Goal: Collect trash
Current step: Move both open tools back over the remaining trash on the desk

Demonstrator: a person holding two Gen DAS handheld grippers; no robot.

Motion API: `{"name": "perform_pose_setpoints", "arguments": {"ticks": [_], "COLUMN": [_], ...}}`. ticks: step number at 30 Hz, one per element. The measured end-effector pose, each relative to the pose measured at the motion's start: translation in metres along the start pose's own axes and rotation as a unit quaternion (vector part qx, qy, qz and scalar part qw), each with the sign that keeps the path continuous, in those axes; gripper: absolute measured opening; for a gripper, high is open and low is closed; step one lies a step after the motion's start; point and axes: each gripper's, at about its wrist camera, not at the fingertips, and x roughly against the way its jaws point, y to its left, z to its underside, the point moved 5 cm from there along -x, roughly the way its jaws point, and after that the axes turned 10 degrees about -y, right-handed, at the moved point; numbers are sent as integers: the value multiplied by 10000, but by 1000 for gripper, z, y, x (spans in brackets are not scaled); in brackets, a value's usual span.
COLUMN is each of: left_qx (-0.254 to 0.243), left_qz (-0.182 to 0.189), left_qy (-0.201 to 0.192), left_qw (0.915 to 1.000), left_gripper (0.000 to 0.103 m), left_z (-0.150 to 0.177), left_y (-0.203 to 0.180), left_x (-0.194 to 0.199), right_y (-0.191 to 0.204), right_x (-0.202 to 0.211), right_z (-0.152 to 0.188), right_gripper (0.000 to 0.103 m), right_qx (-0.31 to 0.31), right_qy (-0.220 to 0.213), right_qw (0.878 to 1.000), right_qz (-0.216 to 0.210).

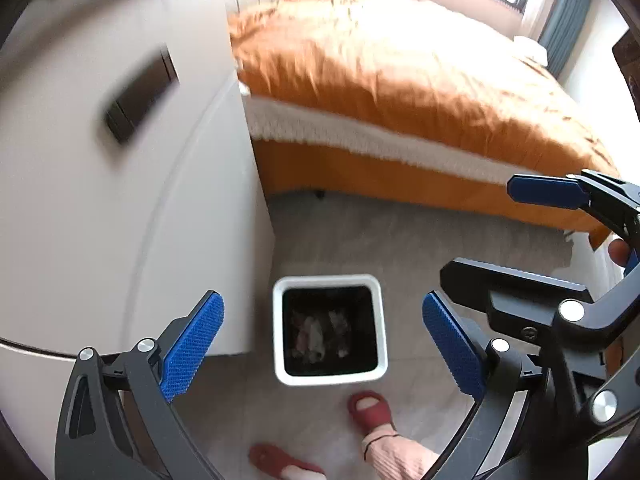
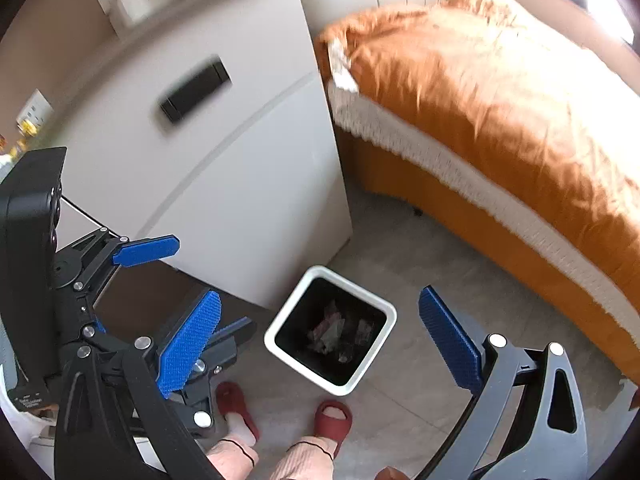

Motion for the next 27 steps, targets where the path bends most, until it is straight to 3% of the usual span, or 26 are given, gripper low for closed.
{"name": "perform_pose_setpoints", "arguments": {"ticks": [13, 19, 27], "left_qx": [-101, 256, 910], "left_qz": [-201, -712, -1660], "left_qy": [-647, -956, -1274], "left_qw": [9977, 9925, 9736], "left_gripper": [98, 98, 98], "left_z": [-64, -76, -58], "left_y": [7, 44, 117], "left_x": [126, 185, 266], "right_y": [35, 75, 159], "right_x": [107, 137, 151], "right_z": [-82, -111, -142], "right_gripper": [99, 99, 99], "right_qx": [223, 548, 1091], "right_qy": [-987, -1326, -1595], "right_qw": [9945, 9875, 9707], "right_qz": [-284, -657, -1426]}}
